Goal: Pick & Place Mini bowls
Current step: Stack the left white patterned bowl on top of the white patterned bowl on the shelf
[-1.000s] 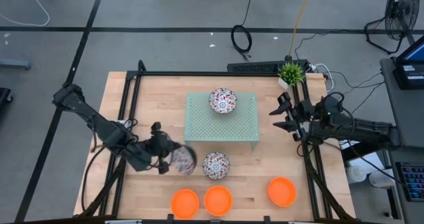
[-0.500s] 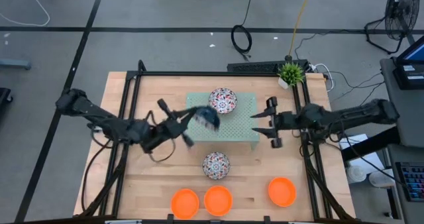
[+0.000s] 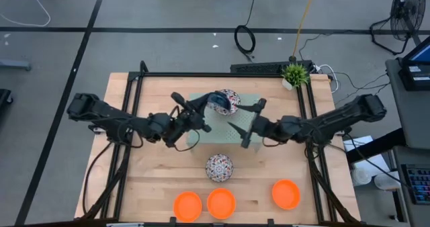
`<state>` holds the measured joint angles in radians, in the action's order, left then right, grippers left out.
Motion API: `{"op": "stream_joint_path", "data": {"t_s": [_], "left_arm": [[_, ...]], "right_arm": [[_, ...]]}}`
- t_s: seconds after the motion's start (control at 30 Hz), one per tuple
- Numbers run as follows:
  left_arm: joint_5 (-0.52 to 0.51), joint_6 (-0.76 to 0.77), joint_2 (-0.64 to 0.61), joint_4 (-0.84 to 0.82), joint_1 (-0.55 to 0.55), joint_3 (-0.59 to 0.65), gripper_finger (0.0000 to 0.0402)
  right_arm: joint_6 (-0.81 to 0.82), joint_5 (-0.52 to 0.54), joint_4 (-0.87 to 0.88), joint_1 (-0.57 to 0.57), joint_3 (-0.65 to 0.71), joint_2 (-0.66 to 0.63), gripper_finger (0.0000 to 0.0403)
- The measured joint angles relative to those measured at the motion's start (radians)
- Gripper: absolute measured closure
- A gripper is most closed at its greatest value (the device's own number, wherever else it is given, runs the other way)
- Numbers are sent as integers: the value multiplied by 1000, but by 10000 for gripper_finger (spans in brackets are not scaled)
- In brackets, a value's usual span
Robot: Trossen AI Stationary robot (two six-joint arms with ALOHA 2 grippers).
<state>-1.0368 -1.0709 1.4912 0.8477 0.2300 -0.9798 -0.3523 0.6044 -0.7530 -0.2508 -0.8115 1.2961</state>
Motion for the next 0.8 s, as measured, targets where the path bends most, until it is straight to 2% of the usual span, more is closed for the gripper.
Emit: {"op": "stream_joint_path", "data": {"t_s": [0.17,0.33,0.47,0.67,0.8], "left_arm": [[47,-35,1,5,-5,0,391],[81,-88,0,52,-5,0,391],[83,-91,1,51,-13,0,390],[104,6,2,55,-28,0,387],[70,155,2,44,-8,0,357]], "right_arm": [[-43,110,-53,14,-60,89,121],[-88,211,-83,38,-72,122,149],[-114,248,-98,41,-72,121,211],[-186,291,-125,48,-78,120,362],[-265,311,-124,63,-87,116,373]]}}
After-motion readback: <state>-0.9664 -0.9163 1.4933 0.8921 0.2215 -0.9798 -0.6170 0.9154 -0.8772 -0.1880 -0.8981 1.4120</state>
